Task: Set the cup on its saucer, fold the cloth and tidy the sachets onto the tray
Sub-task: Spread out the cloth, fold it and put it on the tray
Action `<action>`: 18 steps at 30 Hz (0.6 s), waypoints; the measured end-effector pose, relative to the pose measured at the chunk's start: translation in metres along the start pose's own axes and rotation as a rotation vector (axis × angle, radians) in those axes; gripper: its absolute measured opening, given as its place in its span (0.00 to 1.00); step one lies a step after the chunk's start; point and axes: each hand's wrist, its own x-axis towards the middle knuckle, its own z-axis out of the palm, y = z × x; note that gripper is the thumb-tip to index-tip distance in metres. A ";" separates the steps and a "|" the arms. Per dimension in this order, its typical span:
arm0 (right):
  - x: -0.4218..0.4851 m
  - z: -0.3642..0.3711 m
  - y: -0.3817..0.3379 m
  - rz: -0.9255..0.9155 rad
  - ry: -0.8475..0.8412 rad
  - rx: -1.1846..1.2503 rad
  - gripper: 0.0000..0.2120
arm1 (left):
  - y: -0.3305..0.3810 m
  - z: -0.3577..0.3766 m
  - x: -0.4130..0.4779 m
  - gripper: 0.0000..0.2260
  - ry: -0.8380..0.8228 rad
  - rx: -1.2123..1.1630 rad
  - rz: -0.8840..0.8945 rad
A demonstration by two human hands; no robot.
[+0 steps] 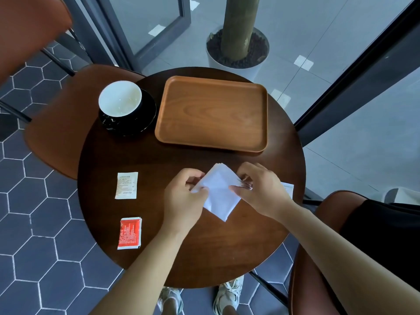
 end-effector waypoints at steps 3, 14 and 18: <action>-0.003 -0.002 -0.006 0.128 0.025 0.207 0.13 | 0.003 -0.007 0.006 0.15 0.043 -0.176 -0.090; -0.009 0.018 -0.034 0.382 0.199 0.753 0.11 | -0.002 -0.019 -0.009 0.23 -0.171 -0.433 -0.303; -0.010 0.020 -0.044 0.400 0.133 0.790 0.11 | -0.006 -0.032 -0.005 0.22 -0.071 -0.404 -0.207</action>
